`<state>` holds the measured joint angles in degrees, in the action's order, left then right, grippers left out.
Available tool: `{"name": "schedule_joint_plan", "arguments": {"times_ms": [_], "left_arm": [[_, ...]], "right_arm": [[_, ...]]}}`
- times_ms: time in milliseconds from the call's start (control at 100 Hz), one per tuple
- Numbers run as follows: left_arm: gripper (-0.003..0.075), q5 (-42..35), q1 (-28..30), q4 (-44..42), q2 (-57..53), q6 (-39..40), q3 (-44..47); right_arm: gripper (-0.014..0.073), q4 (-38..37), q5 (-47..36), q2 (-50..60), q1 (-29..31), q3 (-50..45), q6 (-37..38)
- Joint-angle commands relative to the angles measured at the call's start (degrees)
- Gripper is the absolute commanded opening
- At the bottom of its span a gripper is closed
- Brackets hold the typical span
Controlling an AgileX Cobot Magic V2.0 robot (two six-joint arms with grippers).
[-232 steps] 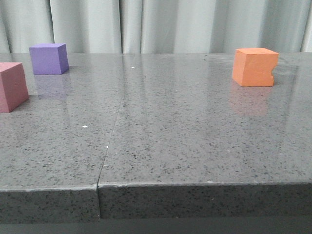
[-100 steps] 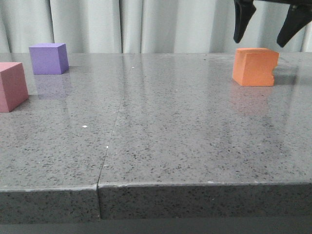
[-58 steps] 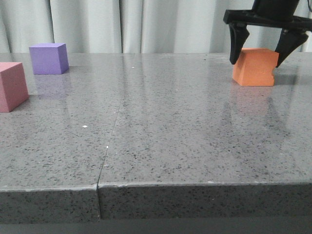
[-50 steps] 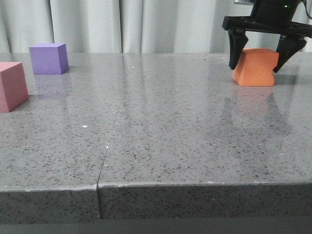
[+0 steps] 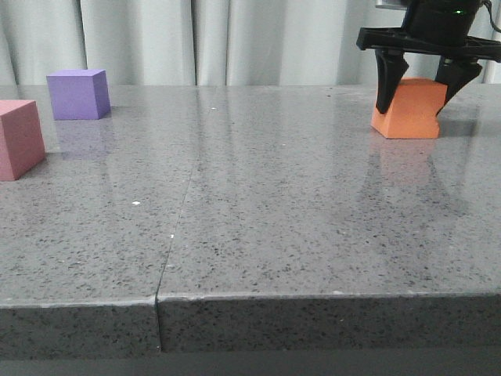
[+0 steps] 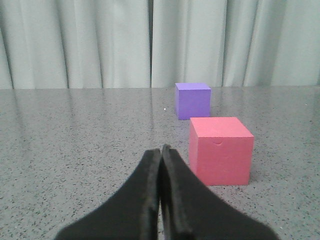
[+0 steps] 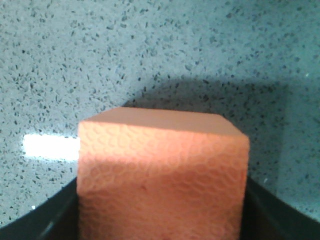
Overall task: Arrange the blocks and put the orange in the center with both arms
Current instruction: 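Lower the right gripper over the orange cube and close on it, then carry the orange cube with the right gripper toward the table center and set it down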
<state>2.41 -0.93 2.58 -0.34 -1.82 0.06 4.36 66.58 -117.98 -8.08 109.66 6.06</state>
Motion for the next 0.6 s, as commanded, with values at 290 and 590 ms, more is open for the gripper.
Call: {"name": "schedule_joint_plan", "arguments": {"times_ms": [290, 590], "left_arm": [[-0.0020, -4.54, -0.01, 0.27, -1.59, -0.02, 2.25], [-0.0020, -4.54, -0.01, 0.27, -1.59, -0.02, 2.25]], "right_arm": [[0.0402, 0.30, -1.58, 3.45, 0.22, 1.89, -0.07], [0.0402, 0.83, 6.39, 3.50, -1.41, 7.18, 0.46]]}}
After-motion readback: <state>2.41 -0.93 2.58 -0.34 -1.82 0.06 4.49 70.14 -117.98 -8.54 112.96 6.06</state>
